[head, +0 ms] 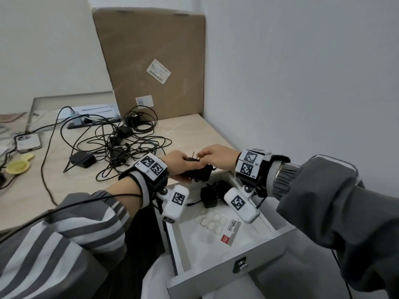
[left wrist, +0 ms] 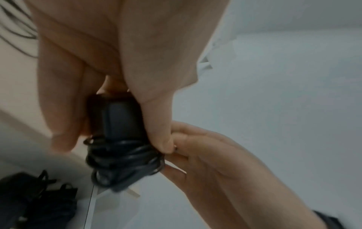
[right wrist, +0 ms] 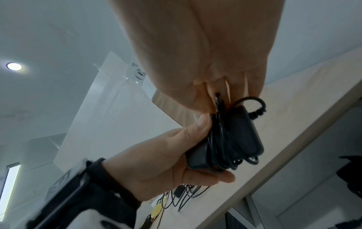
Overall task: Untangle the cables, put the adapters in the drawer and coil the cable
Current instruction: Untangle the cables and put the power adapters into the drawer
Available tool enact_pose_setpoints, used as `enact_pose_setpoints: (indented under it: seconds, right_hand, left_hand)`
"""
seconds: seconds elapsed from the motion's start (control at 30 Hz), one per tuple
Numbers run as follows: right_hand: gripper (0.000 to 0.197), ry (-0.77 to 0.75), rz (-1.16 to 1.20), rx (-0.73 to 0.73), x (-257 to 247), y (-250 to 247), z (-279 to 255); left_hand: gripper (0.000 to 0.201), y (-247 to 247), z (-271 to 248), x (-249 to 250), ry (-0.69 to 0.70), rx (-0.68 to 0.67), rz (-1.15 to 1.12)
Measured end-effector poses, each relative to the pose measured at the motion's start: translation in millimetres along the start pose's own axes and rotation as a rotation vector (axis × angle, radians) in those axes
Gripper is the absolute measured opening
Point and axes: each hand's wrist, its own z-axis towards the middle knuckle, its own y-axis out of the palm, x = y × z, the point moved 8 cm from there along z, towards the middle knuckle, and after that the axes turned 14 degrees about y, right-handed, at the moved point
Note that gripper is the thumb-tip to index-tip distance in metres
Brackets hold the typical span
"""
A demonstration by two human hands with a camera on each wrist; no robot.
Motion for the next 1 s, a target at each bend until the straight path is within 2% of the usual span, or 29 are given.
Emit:
enact_pose_setpoints:
  seconds: [0.1, 0.23, 0.3, 0.37, 0.43, 0.47, 0.53, 0.6, 0.7, 0.73, 0.87, 0.93, 1.0]
  right_hand:
    - [0.028, -0.070, 0.021, 0.003, 0.3, 11.5, -1.6]
    - [0.025, -0.102, 0.104, 0.163, 7.3, 17.6, 5.4]
    - [0.023, -0.074, 0.212, 0.177, 15.0, 22.6, 12.8]
    - [0.017, 0.011, 0.384, 0.144, 28.4, 29.6, 20.7]
    - [0.009, 0.106, 0.604, 0.108, 43.3, 38.2, 28.0]
    - [0.005, 0.149, 0.710, 0.082, 49.7, 44.3, 30.4]
    - [0.008, 0.233, 0.830, 0.013, 59.4, 61.1, 34.0]
    - [0.010, 0.319, 0.780, -0.037, 69.1, 81.4, 36.3]
    - [0.049, 0.439, 0.500, -0.142, 93.7, 116.0, 51.0]
    - [0.054, 0.467, 0.432, -0.203, 98.9, 126.1, 51.9]
    - [0.031, 0.576, 0.499, -0.409, 105.7, 150.9, 38.7]
    - [0.025, 0.593, 0.506, -0.435, 112.3, 153.8, 40.9]
    - [0.006, 0.597, 0.466, -0.434, 117.5, 149.1, 43.4]
  left_hand:
    - [0.050, -10.0, -0.1, -12.8, -0.004, 0.162, -0.159]
    - [0.062, -12.1, 0.6, -24.9, -0.014, 0.250, -0.229]
    - [0.062, -9.3, 1.5, -31.5, -0.029, 0.276, -0.261]
    - [0.048, -4.5, 0.9, -36.3, -0.044, 0.272, -0.329]
    - [0.030, 5.5, -2.1, -43.4, -0.093, 0.234, -0.492]
    - [0.027, 12.1, -4.5, -47.7, -0.127, 0.198, -0.558]
    - [0.033, 27.7, -8.6, -58.7, -0.183, 0.124, -0.633]
    - [0.037, 40.7, -8.9, -74.7, -0.227, 0.140, -0.715]
    - [0.042, 54.5, -11.5, -109.0, -0.311, 0.175, -0.650]
    - [0.045, 59.4, -15.1, -119.2, -0.348, 0.159, -0.610]
    - [0.040, 71.0, -23.2, -154.4, -0.451, 0.166, -0.533]
    - [0.050, 69.8, -19.3, -170.4, -0.471, 0.188, -0.447]
    - [0.060, 72.3, -6.2, -191.5, -0.484, 0.193, -0.380]
